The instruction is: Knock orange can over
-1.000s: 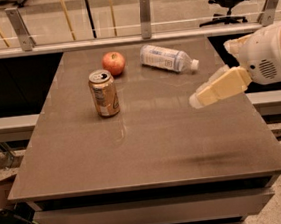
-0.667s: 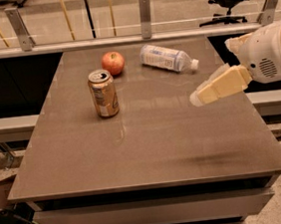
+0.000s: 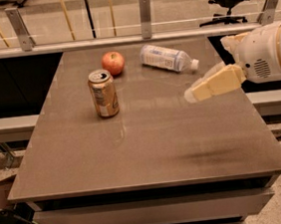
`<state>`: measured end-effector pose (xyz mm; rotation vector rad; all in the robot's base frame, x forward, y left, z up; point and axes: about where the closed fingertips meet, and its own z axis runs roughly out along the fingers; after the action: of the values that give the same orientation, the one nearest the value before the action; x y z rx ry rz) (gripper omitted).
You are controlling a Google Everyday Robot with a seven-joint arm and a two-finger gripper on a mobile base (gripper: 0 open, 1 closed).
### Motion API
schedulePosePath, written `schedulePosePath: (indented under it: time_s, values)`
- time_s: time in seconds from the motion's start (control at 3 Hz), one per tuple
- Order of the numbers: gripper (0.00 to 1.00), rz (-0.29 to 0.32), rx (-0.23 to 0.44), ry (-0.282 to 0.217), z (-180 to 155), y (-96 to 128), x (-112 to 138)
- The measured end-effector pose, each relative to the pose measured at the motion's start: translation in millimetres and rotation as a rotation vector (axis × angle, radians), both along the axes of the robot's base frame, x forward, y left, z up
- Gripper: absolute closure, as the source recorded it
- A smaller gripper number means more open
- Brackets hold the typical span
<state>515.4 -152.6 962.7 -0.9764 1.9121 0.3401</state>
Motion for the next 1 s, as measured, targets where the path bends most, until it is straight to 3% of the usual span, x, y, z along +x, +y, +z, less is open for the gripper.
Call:
schedulePosePath:
  time_s: [1.0]
  values:
    - [0.0, 0.109, 0.211, -0.178, -15.5, 80.9, 25.2]
